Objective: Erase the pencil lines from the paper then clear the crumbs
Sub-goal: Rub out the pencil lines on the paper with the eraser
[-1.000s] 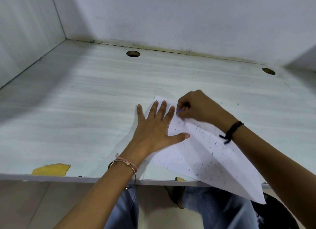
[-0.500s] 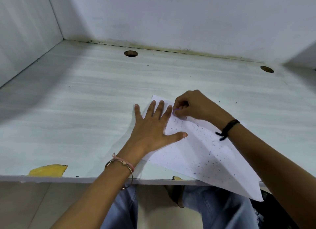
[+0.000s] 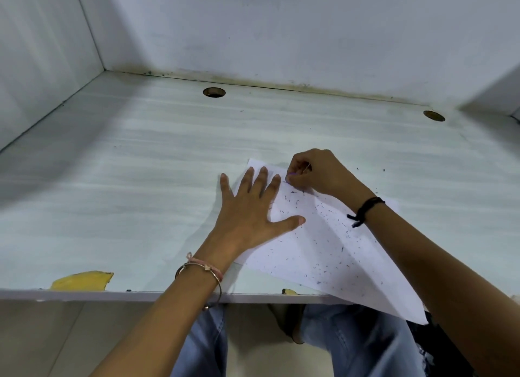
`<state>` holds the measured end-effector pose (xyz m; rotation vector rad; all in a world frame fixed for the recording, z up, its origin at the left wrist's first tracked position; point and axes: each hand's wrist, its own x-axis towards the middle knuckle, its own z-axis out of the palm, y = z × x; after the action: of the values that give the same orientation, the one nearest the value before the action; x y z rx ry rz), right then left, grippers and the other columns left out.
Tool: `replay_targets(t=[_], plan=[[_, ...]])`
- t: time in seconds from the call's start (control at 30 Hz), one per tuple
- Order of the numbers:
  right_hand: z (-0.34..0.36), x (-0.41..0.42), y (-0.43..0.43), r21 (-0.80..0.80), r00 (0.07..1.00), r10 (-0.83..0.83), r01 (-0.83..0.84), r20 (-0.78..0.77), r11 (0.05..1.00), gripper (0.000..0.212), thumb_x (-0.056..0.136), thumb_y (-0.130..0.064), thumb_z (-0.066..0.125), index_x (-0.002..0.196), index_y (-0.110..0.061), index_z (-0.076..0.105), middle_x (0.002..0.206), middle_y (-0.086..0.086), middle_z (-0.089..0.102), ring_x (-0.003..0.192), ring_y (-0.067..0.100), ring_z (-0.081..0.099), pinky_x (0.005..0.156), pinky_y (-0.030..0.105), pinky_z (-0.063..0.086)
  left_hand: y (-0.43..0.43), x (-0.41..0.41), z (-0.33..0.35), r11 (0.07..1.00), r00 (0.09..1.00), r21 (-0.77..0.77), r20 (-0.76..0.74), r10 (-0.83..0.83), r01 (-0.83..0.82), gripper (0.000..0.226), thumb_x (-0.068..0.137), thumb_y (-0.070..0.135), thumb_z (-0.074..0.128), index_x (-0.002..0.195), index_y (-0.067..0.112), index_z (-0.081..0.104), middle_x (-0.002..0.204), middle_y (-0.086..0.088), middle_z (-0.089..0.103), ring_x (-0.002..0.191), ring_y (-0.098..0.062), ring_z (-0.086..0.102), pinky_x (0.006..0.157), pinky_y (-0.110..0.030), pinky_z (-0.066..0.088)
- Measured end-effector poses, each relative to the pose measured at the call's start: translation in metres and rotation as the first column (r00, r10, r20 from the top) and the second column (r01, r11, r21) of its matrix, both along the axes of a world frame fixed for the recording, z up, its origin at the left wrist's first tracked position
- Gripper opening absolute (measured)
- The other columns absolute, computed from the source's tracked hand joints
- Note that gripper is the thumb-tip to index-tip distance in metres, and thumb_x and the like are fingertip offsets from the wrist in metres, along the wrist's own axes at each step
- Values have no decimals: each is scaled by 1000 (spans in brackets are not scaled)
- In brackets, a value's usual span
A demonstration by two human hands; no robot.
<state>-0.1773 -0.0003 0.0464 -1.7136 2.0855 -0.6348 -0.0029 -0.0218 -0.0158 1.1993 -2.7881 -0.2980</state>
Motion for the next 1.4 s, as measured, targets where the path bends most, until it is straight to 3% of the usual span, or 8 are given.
replay_targets(t=[0.1,0.23,0.43,0.6,0.77,1.0,1.13,1.4], plan=[[-4,-10,12,0,989,-71,71,133,997,7,82,-17,73,85,-11,73,81,6,72,64,7,62,60,10,48,-3,-8,5,999,999,-20,-32,35,-35,90,81,85,21,155,33,13,162,2,10,149,-22,2,111,-69,-5],[-3,-22,25,-60,927,-178,209,331,976,9,82,-13,72,89,-6,72,75,9,70,60,9,62,60,13,47,-5,-18,3,993,992,-90,-112,63,-73,92,78,88,24,151,32,26,152,0,23,144,-27,13,110,-71,3],[-2,17,23,20,994,92,-93,67,995,8,77,-10,69,75,-17,71,64,-6,65,56,4,53,55,13,42,-11,-20,-6,997,998,-50,-51,48,-51,99,73,91,12,155,37,3,165,-2,-7,149,-30,-16,108,-72,-11],[8,-14,5,-18,990,-129,129,-59,992,5,80,-15,69,78,-13,73,81,5,71,76,20,66,65,27,50,-10,-19,-5,998,998,-19,-32,51,-52,95,77,90,16,155,38,0,164,-1,-12,148,-28,-20,108,-70,-15],[5,12,10,38,996,44,-41,-76,998,5,78,-11,68,79,-11,73,77,5,71,68,18,63,61,26,48,-10,-19,-6,998,999,-37,-31,43,-44,96,77,90,14,155,37,-2,164,-2,-11,149,-30,-19,107,-71,-14],[17,-12,-12,26,981,-100,105,-164,994,7,77,-11,70,81,-7,74,71,-3,61,62,12,54,51,17,34,-11,-19,-4,999,998,-14,-37,46,-46,95,77,90,15,155,37,1,164,-1,-12,148,-28,-20,107,-70,-16],[8,12,5,91,995,43,-34,-95,995,3,76,-17,70,76,-16,73,71,-5,66,62,7,56,56,17,41,-11,-21,-7,999,999,-27,-18,39,-39,97,76,90,11,155,37,-5,164,-2,-13,148,-30,-21,106,-71,-16],[12,-12,-13,43,974,-121,132,-192,990,12,74,-21,73,67,-27,66,80,-6,68,83,17,64,73,33,47,-12,-19,-6,999,998,-23,-39,41,-42,96,78,90,15,155,36,1,164,-2,-12,148,-30,-19,107,-71,-16]])
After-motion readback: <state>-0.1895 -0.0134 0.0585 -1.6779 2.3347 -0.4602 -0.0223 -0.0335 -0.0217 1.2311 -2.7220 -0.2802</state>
